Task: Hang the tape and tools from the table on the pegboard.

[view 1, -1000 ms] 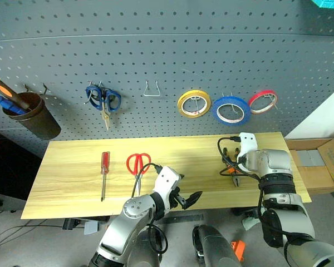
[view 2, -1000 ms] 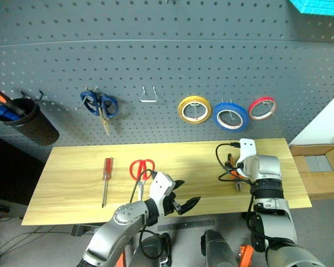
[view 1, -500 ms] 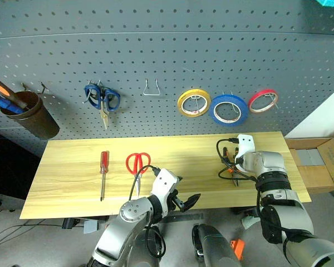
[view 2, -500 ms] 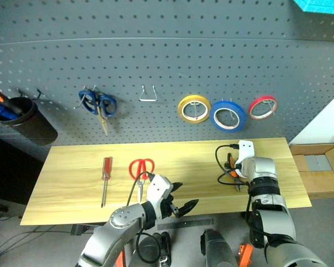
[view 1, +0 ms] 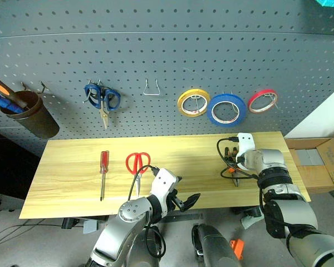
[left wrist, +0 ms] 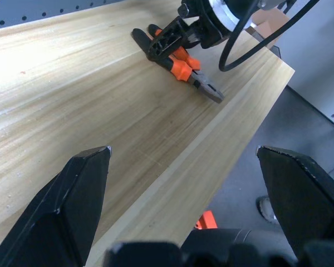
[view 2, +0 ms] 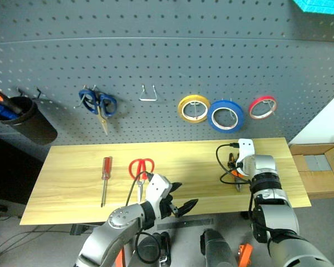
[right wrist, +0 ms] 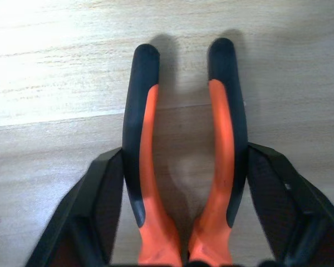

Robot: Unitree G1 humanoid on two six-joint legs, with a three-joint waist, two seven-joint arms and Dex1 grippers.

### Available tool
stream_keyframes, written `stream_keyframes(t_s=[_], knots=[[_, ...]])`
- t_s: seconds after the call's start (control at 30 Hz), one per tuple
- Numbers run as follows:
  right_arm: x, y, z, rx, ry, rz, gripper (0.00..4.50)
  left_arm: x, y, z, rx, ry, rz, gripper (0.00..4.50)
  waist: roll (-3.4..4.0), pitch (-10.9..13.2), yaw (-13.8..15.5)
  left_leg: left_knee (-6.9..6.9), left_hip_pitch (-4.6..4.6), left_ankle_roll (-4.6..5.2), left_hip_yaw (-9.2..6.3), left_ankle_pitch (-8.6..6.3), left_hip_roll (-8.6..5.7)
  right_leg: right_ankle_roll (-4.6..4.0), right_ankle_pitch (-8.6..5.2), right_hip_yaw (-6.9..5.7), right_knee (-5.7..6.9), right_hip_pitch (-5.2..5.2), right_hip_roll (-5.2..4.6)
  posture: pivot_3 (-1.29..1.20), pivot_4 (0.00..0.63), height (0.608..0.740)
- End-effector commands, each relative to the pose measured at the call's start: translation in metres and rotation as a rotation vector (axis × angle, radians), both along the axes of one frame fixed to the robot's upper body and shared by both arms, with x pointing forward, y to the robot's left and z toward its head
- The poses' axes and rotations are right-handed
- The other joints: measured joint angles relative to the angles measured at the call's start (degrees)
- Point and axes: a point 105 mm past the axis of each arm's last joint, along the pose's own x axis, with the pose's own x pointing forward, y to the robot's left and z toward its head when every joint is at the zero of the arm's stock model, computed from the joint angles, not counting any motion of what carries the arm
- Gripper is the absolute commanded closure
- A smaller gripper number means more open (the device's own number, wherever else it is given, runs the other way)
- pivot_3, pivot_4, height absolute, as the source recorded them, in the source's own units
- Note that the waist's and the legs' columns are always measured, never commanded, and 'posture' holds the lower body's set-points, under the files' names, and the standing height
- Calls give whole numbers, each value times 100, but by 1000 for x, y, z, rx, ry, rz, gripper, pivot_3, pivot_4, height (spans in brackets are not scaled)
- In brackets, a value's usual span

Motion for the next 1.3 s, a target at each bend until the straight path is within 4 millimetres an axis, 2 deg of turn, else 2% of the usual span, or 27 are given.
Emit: stream_keyframes(t_s=[0.03, 0.2, 0.3, 0.43, 0.53, 0.67, 0.77, 0.83, 0.9, 1.07, 1.17, 1.3], knots=[[-9, 0, -12, 2, 37, 21, 1773, -3, -5, 11, -37, -25, -15, 0, 0, 0, 3, 0, 0, 0, 0, 0, 0, 0, 0, 0, 0, 0, 0, 187, 283, 740], [-9, 4, -7, -7, -3, 60, 1773, -1, -5, 13, -53, -24, -13, 0, 0, 0, 18, 0, -1, 0, -1, 0, 0, 0, 0, -1, -1, 0, 0, 174, 271, 740], [-14, 16, 0, 36, -58, 108, 1773, 3, -4, 15, -65, -34, -9, 0, 0, -1, 34, -1, -7, -1, -3, 0, 0, 1, -1, -3, -2, -4, 0, 165, 244, 740], [-28, 29, 26, 25, -230, 241, 1773, 8, 4, 24, -85, -56, -4, 0, 11, -10, 82, -1, -22, -18, -14, 8, 0, 1, -1, -12, -2, -14, 0, 147, 200, 740], [-48, 37, 41, 19, -330, 320, 1773, 14, 19, 38, -116, -80, 33, 0, 28, -32, 101, 0, -37, -26, -15, 12, -1, 4, -2, -14, -1, -27, 0, 136, 159, 740], [-73, 71, 90, 91, -558, 466, 1773, 13, 40, 66, -160, -125, 84, 0, 30, -200, 105, 15, -99, -38, -29, 18, -3, -8, 5, -27, 9, -88, 1, 132, 104, 740], [-74, 87, 115, 55, -696, 537, 1773, 17, 51, 80, -121, -191, 114, 0, 18, -368, 102, 15, -113, -48, -39, 25, -3, -20, 13, -33, 12, -105, 6, 141, 70, 740], [-73, 103, 134, 45, -808, 585, 1773, 22, 55, 96, -115, -246, 133, 0, -3, -496, 118, 15, -111, -48, -53, 25, -6, -21, 13, -47, 11, -99, 11, 147, 48, 740], [-74, 125, 160, 130, -925, 607, 1773, 25, 58, 119, -150, -289, 152, 0, -32, -600, 132, 21, -112, -52, -73, 31, -7, -28, 17, -66, 13, -91, 14, 157, 27, 740], [-78, 160, 195, 234, -1085, 687, 1773, 31, 67, 145, -156, -344, 185, 0, -57, -829, 157, 21, -111, -40, -112, 33, -9, -42, 25, -105, 12, -72, 22, 193, 2, 740], [-69, 182, 224, 287, -1202, 700, 1773, 40, 90, 167, -146, -415, 286, 0, -84, -874, 192, 23, -100, -40, -126, 34, -7, -46, 25, -112, 13, -50, 24, 239, 0, 740], [-52, 197, 248, 323, -1295, 682, 1773, 51, 113, 177, -116, -454, 372, 0, -96, -921, 294, 22, -91, -56, -142, 54, -8, -76, 43, -123, 18, -44, 36, 268, 0, 740]])
